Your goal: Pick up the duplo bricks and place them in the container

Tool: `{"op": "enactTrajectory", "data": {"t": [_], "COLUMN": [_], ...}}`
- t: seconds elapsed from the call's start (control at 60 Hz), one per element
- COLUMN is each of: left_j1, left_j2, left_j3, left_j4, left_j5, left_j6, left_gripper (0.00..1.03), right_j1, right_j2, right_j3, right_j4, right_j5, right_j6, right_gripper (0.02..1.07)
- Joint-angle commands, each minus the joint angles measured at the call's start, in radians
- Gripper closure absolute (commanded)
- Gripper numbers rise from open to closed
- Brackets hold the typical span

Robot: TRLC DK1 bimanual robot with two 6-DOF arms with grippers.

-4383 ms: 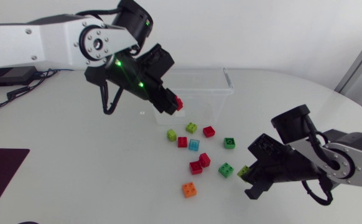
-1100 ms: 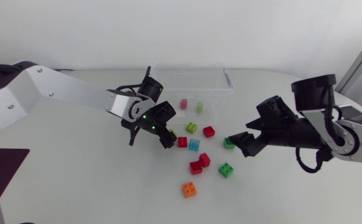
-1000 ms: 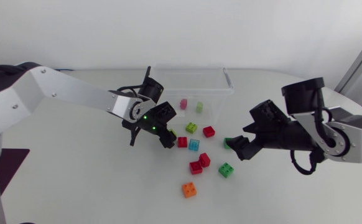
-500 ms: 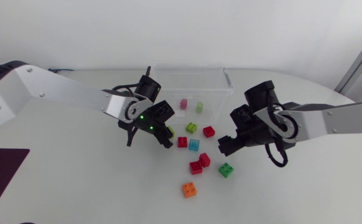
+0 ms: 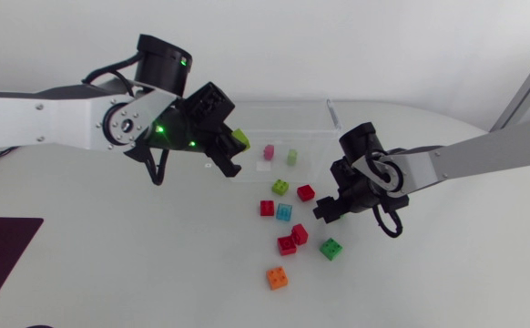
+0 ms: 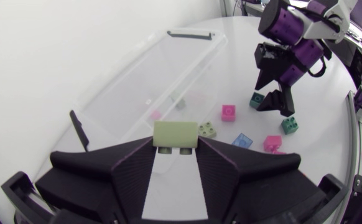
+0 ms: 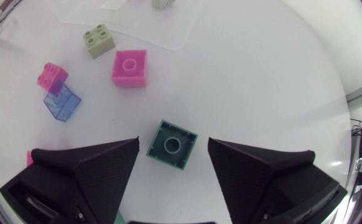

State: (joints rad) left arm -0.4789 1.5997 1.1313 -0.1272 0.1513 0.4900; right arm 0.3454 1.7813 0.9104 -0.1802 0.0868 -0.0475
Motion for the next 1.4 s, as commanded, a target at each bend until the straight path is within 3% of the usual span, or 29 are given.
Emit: {"op": "enactTrajectory", "data": {"t": [0.0, 0.283, 0.567, 0.8, 0.85, 0.933, 1.0, 1.167, 1.383], "left_j1": [-0.003, 0.017, 0.016, 0.068, 0.074, 0.083, 0.088, 0.1, 0.091], "left_j2": [-0.029, 0.014, 0.163, 0.341, 0.365, 0.402, 0.413, 0.379, 0.197], "left_j3": [0.005, 0.127, 0.295, 0.475, 0.502, 0.536, 0.539, 0.493, 0.32], "left_j4": [0.011, 0.043, 0.086, 0.026, 0.001, -0.034, -0.048, -0.065, -0.092], "left_j5": [-0.002, -0.01, -0.055, -0.053, -0.053, -0.053, -0.053, -0.038, 0.031], "left_j6": [-0.021, -0.042, -0.076, -0.108, -0.108, -0.108, -0.108, -0.108, -0.099], "left_gripper": [0.62, 0.62, 0.61, 0.6, 0.48, 0.19, 0.05, 0.05, 0.05], "right_j1": [0.006, -0.002, -0.046, -0.069, -0.071, -0.071, -0.069, -0.057, -0.046], "right_j2": [0.035, 0.073, -0.028, -0.169, -0.192, -0.221, -0.244, -0.29, -0.287], "right_j3": [0.033, 0.044, 0.024, 0.051, 0.065, 0.093, 0.114, 0.174, 0.262], "right_j4": [-0.016, -0.025, -0.071, -0.107, -0.11, -0.119, -0.122, -0.119, -0.084], "right_j5": [0.016, 0.018, 0.005, -0.019, -0.021, -0.035, -0.047, -0.055, -0.091], "right_j6": [0.04, 0.046, 0.035, 0.024, 0.023, 0.021, 0.021, 0.024, 0.024], "right_gripper": [0.41, 0.78, 0.8, 0.79, 0.79, 0.79, 0.79, 0.79, 0.79]}}
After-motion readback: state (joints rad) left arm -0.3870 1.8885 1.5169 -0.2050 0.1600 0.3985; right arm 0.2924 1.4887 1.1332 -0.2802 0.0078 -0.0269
